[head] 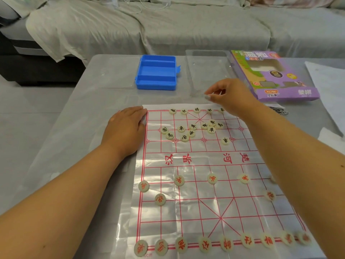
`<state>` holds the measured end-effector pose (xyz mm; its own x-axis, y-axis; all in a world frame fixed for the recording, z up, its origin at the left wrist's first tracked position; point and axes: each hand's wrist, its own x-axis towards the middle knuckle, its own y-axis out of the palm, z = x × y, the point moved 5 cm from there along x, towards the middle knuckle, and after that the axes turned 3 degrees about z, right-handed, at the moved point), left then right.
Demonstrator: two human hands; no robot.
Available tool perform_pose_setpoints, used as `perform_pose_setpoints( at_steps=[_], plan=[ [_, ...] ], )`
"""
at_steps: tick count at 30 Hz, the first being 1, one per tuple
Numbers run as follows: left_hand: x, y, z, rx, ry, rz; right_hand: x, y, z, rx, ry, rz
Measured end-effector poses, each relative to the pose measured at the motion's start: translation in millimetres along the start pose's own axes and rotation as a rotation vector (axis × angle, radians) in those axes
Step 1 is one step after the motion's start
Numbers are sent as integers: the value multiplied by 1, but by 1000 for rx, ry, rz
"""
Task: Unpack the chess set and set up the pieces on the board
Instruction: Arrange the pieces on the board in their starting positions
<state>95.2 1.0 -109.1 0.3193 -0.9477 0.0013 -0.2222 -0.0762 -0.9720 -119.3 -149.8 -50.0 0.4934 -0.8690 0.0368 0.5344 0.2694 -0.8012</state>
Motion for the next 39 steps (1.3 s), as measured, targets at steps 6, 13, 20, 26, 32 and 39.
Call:
perform_pose_setpoints(
  at_steps=[6,13,20,26,32,39],
  plan=[
    [0,0,0,-3,-3,-6,-19,7,-8,-1,23,48],
    [1,1,0,-3,2,-9,-31,-9,-19,50,87,46],
    [1,0,-1,-4,-4,-11,-41,-7,-32,9,83,123],
    [1,0,-1,-2,-8,-7,-42,4,-38,-127,85,222],
    [1,-1,-2,-8,-3,-6,-34,-18,-56,-102,112,-27],
    [1,-2,-2,-2,-2,-22,-21,-26,-88,-74,293,-128]
  ],
)
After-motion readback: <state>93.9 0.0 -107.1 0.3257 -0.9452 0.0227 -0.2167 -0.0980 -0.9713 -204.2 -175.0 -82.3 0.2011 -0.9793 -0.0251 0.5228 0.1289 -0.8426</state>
